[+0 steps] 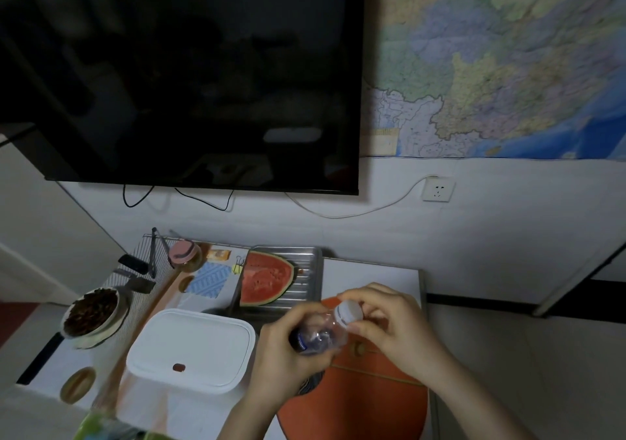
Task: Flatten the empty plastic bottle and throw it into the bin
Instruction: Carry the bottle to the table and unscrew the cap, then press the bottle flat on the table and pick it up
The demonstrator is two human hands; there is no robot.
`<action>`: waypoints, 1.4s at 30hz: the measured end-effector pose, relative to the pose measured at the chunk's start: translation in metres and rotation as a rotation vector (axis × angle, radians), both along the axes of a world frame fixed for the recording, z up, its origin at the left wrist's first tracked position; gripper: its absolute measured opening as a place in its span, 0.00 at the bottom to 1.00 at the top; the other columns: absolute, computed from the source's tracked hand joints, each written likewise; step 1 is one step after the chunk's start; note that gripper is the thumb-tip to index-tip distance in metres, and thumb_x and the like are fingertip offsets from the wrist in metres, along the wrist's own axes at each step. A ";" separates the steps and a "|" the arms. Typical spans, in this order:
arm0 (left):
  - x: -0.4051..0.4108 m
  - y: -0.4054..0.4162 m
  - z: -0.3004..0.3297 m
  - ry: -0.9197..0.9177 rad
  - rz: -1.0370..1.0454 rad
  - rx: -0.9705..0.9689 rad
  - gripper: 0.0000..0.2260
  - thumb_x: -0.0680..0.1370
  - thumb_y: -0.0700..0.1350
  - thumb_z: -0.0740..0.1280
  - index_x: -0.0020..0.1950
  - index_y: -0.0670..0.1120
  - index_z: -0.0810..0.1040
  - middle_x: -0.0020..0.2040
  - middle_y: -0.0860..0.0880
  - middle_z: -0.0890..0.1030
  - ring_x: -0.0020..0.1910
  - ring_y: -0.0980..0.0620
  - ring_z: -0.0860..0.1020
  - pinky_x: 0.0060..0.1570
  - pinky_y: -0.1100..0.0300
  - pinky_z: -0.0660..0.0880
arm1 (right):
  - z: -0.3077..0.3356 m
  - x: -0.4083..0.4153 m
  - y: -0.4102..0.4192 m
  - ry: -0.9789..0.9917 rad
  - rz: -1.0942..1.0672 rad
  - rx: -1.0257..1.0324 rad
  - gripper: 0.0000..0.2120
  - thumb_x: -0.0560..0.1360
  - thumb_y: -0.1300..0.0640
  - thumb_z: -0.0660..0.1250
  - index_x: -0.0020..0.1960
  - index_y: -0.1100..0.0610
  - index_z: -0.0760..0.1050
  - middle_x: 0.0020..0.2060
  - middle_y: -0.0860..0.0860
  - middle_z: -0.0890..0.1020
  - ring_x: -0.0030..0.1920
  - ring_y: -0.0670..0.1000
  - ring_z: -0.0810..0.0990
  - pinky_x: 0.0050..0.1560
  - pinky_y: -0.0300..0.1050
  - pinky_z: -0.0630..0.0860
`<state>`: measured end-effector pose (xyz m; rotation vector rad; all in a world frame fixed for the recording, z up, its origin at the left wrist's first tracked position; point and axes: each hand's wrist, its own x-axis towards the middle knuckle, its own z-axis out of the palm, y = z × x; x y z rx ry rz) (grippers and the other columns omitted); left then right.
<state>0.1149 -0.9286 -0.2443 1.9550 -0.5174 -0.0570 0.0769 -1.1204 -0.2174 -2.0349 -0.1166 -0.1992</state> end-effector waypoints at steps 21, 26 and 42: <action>-0.003 -0.001 -0.020 0.040 -0.002 0.046 0.23 0.61 0.46 0.80 0.53 0.54 0.78 0.45 0.55 0.85 0.44 0.52 0.83 0.42 0.56 0.81 | -0.006 -0.003 -0.003 0.070 -0.052 -0.076 0.14 0.68 0.51 0.74 0.52 0.43 0.78 0.43 0.39 0.80 0.44 0.39 0.81 0.47 0.38 0.79; -0.007 0.003 -0.027 0.067 0.018 0.040 0.24 0.59 0.45 0.81 0.53 0.55 0.79 0.46 0.55 0.85 0.45 0.53 0.83 0.42 0.61 0.80 | -0.009 -0.009 -0.011 0.098 -0.052 -0.008 0.17 0.68 0.59 0.75 0.47 0.39 0.77 0.41 0.40 0.81 0.42 0.42 0.82 0.45 0.36 0.79; -0.012 -0.009 -0.193 0.169 0.083 0.456 0.22 0.60 0.57 0.74 0.52 0.68 0.73 0.40 0.73 0.78 0.38 0.61 0.79 0.33 0.67 0.74 | -0.288 0.004 -0.051 0.636 -0.097 -0.596 0.08 0.79 0.60 0.56 0.50 0.57 0.74 0.50 0.54 0.76 0.48 0.53 0.76 0.44 0.46 0.72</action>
